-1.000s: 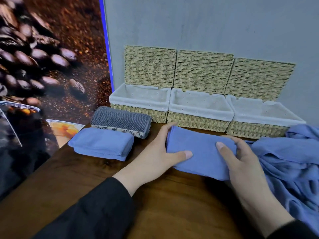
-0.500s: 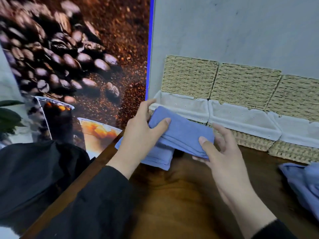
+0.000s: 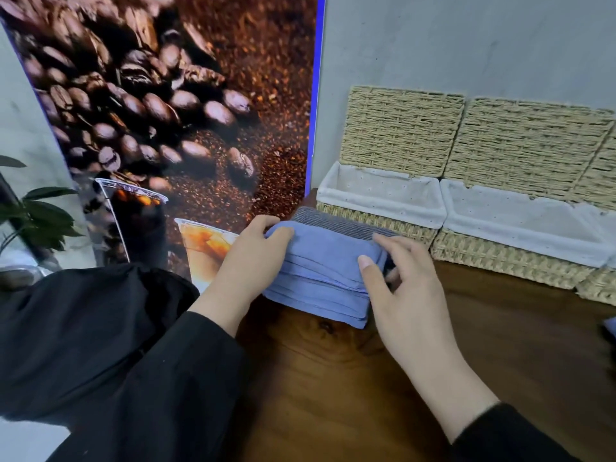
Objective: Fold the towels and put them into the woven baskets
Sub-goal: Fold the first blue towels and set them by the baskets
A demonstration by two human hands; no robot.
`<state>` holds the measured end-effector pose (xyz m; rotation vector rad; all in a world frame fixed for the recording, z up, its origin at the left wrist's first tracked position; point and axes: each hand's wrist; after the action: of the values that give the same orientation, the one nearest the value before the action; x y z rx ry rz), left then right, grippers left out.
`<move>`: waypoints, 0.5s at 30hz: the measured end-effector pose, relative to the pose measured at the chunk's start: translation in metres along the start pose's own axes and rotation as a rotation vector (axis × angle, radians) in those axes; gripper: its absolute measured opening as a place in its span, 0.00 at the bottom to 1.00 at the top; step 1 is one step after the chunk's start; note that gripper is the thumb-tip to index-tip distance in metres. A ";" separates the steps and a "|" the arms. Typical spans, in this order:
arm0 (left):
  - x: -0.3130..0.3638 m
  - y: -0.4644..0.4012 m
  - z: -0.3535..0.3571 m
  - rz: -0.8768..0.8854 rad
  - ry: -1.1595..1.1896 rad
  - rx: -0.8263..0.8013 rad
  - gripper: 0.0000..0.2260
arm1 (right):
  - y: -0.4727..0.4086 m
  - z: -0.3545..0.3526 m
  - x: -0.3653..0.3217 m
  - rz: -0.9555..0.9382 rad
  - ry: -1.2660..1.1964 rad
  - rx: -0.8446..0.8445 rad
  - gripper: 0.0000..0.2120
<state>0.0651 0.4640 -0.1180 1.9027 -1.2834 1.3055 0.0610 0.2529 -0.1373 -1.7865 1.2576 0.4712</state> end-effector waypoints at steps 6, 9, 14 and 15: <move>-0.003 0.000 0.010 0.017 0.128 0.027 0.18 | 0.013 0.004 -0.002 0.000 -0.020 -0.069 0.23; -0.003 0.002 0.009 0.128 0.011 0.025 0.17 | 0.010 0.002 0.001 0.016 0.004 -0.063 0.24; -0.006 0.004 0.013 0.353 -0.159 0.062 0.13 | 0.011 0.002 0.000 -0.057 0.079 -0.032 0.31; -0.007 0.003 0.012 0.375 -0.189 0.086 0.14 | 0.011 0.002 -0.001 -0.074 0.079 -0.032 0.31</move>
<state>0.0668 0.4556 -0.1297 1.9445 -1.7747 1.4025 0.0513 0.2538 -0.1429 -1.8875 1.2390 0.3845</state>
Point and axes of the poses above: each hand's wrist, its own y-axis away from the middle knuckle, its own z-axis out of the palm, x = y × z, and after that the axes turned 2 degrees about z, right-handed
